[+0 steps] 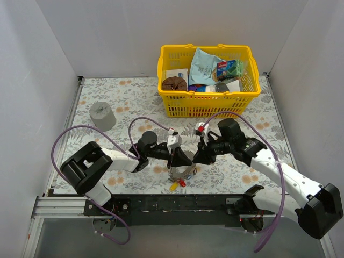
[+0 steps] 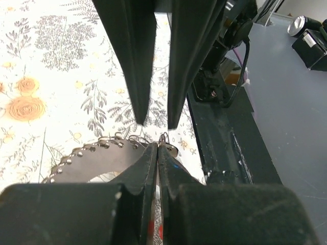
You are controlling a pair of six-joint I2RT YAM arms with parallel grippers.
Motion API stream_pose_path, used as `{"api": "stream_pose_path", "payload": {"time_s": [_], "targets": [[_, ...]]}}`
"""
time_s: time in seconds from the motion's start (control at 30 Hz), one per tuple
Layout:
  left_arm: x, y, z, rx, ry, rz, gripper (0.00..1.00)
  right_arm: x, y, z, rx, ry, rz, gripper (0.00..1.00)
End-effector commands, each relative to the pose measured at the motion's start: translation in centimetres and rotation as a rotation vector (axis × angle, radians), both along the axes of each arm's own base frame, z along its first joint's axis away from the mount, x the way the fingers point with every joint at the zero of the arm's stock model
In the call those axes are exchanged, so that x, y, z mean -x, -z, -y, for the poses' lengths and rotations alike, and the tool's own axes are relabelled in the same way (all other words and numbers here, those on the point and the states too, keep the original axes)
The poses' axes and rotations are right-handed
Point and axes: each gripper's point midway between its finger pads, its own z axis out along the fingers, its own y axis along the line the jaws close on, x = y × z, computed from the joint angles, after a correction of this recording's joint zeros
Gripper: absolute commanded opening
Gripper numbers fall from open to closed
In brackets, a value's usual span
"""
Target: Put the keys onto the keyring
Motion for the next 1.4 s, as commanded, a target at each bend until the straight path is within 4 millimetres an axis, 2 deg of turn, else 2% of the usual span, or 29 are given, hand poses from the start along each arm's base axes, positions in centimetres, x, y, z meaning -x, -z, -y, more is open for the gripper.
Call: {"api": "stream_pose_path", "payload": {"time_s": [0.0, 0.03, 0.1, 0.17, 0.23, 0.27, 0.3, 0.47, 0.57, 0.83, 1.03, 1.37], "targets": [[-0.2, -3.7, -0.2, 0.165, -0.065, 0.065, 0.0, -1.7, -3.9, -1.3, -0.176, 0.083, 0.145, 0.36], [0.1, -3.4, -0.5, 0.167, -0.071, 0.051, 0.0, -1.5, -3.6, -1.1, -0.183, 0.091, 0.143, 0.38], [0.1, -4.6, -0.7, 0.219, -0.086, 0.086, 0.0, -1.6, -4.7, -1.1, -0.23, 0.104, 0.181, 0.45], [0.4, -4.7, -1.2, 0.237, -0.098, 0.086, 0.0, -1.2, -4.4, -1.0, -0.243, 0.099, 0.183, 0.49], [0.2, -5.5, -1.6, 0.285, -0.122, 0.109, 0.0, -0.8, -4.5, -1.0, -0.261, 0.077, 0.195, 0.51], [0.5, -5.2, -1.9, 0.287, -0.128, 0.09, 0.0, -0.3, -4.3, -1.1, -0.268, 0.054, 0.187, 0.51], [0.5, -6.3, -2.3, 0.338, -0.136, 0.12, 0.0, -0.2, -4.3, -1.1, -0.274, 0.045, 0.187, 0.51], [1.1, -8.0, -4.4, 0.472, -0.175, 0.144, 0.0, 1.3, -4.3, -1.4, -0.324, -0.039, 0.19, 0.49], [1.1, -7.9, -4.5, 0.471, -0.169, 0.127, 0.0, 1.8, -5.4, -1.6, -0.374, -0.077, 0.223, 0.48], [1.1, -8.6, -5.1, 0.49, -0.172, 0.171, 0.0, 3.6, -4.0, -1.7, -0.403, -0.162, 0.165, 0.44], [1.5, -10.1, -5.5, 0.524, -0.162, 0.209, 0.0, 3.9, -3.8, -2.1, -0.426, -0.189, 0.125, 0.42], [2.2, -11.7, -5.7, 0.56, -0.124, 0.252, 0.0, 3.2, -4.1, -2.6, -0.436, -0.18, 0.135, 0.38]]}}
